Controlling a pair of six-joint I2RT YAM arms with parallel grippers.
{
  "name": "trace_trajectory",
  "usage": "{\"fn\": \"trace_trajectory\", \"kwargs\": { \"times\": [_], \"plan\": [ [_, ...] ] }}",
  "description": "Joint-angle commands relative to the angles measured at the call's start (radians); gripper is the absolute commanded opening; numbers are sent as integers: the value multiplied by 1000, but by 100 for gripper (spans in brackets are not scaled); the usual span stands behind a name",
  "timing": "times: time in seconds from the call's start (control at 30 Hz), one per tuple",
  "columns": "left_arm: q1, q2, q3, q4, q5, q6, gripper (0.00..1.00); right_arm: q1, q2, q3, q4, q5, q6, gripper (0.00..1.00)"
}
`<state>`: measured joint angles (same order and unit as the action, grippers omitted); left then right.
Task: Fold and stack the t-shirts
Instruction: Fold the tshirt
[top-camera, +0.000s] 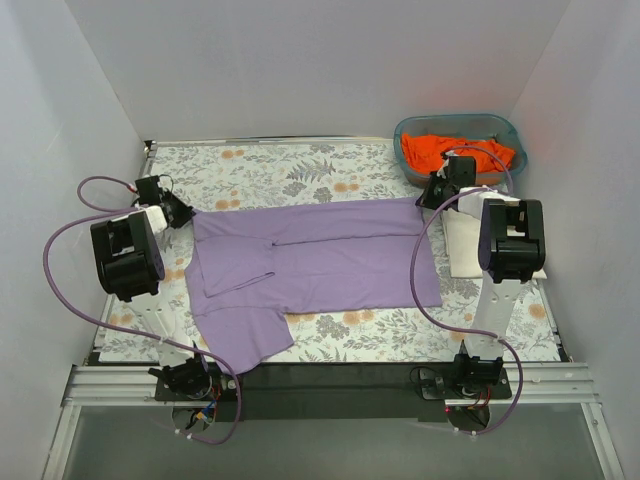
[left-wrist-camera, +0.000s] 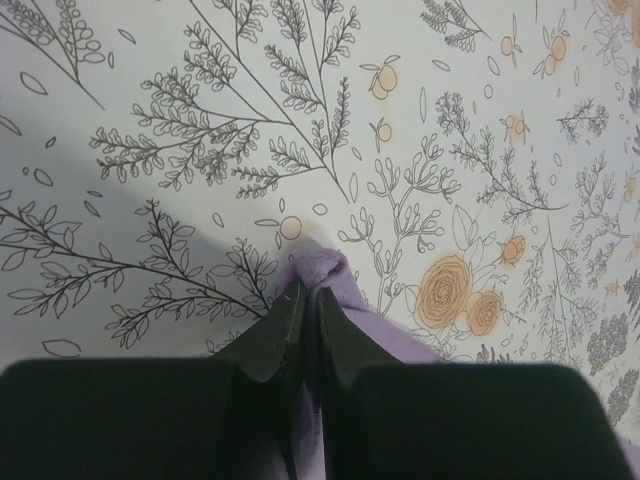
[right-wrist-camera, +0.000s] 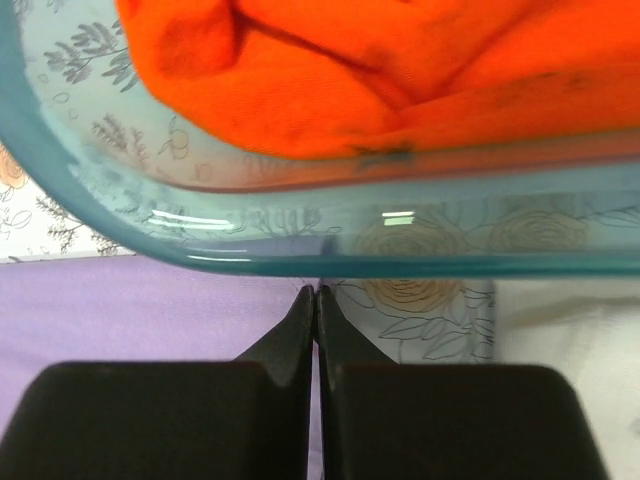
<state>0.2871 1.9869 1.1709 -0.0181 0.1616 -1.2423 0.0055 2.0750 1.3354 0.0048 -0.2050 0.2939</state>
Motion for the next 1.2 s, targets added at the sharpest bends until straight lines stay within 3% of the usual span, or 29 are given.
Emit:
{"fn": "trace_trajectory", "kwargs": {
  "times": [0.0,0.4,0.6,0.73,0.93,1.17],
  "plan": [
    [6,52,15,-68,-36,0,0,-35,-6,27,-32,91,4,1],
    [7,107,73,-37,35,-28,0,-41,25,110,-77,79,4,1],
    [7,102,102,-37,55,-25,19,-41,23,149,-135,64,-21,3],
    [7,61,118,-66,20,-19,36,-39,-16,168,-180,61,-45,15],
    [0,-65,112,-149,-86,-43,57,-32,-131,131,-259,82,-50,41],
    [-19,-289,0,-434,-283,-146,71,-13,-332,-8,-429,122,-52,61]
  ]
}}
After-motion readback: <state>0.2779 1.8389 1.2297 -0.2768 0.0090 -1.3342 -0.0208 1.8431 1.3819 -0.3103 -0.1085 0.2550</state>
